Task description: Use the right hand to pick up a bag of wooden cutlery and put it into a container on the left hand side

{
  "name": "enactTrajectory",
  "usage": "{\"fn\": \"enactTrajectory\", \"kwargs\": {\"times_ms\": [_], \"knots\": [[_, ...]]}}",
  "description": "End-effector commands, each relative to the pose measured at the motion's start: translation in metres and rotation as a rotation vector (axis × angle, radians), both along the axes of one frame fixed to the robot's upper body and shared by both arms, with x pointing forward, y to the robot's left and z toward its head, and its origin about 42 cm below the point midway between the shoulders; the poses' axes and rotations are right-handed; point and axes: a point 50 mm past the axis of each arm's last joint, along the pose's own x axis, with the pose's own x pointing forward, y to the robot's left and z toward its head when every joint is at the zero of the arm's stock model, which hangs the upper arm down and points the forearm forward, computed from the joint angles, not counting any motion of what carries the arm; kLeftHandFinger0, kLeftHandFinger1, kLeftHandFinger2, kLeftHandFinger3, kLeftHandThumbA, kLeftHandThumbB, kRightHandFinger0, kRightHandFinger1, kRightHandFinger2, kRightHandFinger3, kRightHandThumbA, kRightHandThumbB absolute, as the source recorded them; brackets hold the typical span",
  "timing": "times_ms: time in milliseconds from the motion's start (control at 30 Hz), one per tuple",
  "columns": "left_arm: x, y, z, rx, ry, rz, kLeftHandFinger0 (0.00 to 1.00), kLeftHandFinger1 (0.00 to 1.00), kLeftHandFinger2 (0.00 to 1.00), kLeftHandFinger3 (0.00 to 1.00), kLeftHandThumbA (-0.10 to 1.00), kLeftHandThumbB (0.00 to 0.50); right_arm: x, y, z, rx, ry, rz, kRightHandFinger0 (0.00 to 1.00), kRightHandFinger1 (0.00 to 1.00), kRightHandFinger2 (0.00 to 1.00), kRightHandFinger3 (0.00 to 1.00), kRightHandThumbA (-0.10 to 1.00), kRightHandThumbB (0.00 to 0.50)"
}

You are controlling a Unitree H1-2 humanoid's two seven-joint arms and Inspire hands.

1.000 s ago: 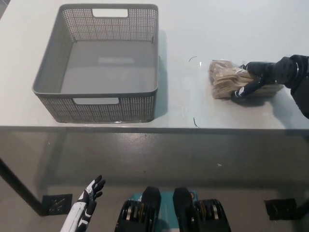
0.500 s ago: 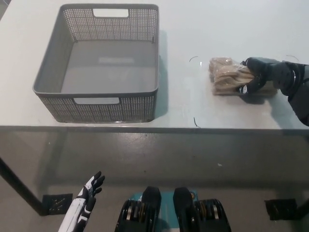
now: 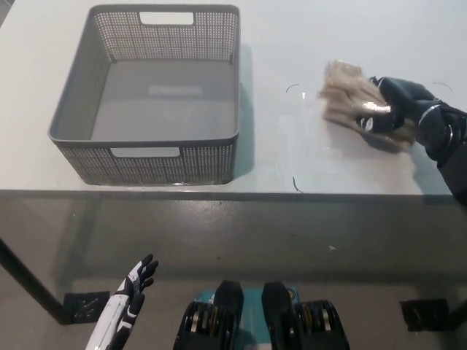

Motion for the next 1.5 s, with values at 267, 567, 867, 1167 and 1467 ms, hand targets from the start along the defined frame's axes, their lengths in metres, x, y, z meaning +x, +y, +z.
{"fn": "enactTrajectory", "kwargs": {"times_ms": [267,567,867,1167,1467], "knots": [[0.006,0.004,0.011,0.009,-0.066,-0.013,1.0,1.0,1.0,1.0,1.0,0.112,0.025,0.019,0.138,0.379,-0.416,0.024,0.0,0.46,0.84,0.89,-0.1,0.136],[0.005,0.004,0.011,0.014,-0.069,-0.005,1.0,1.0,1.0,1.0,1.0,0.103,0.027,0.049,0.184,0.467,-0.474,0.095,0.0,0.39,0.77,0.81,-0.1,0.163],[0.006,0.004,0.013,0.023,-0.075,-0.01,1.0,1.0,1.0,1.0,1.0,0.093,0.024,0.102,0.214,0.516,-0.493,0.214,0.0,0.39,0.77,0.82,-0.1,0.158],[0.004,0.003,0.011,0.011,-0.069,-0.013,1.0,1.0,1.0,1.0,1.0,0.108,0.014,0.19,0.211,0.57,-0.449,0.321,0.0,0.36,0.73,0.82,-0.1,0.194],[0.006,-0.001,0.012,0.001,-0.071,-0.017,1.0,1.0,1.0,1.0,1.0,0.122,-0.003,0.257,0.215,0.653,-0.398,0.371,0.0,0.39,0.77,0.68,-0.1,0.199]]}}
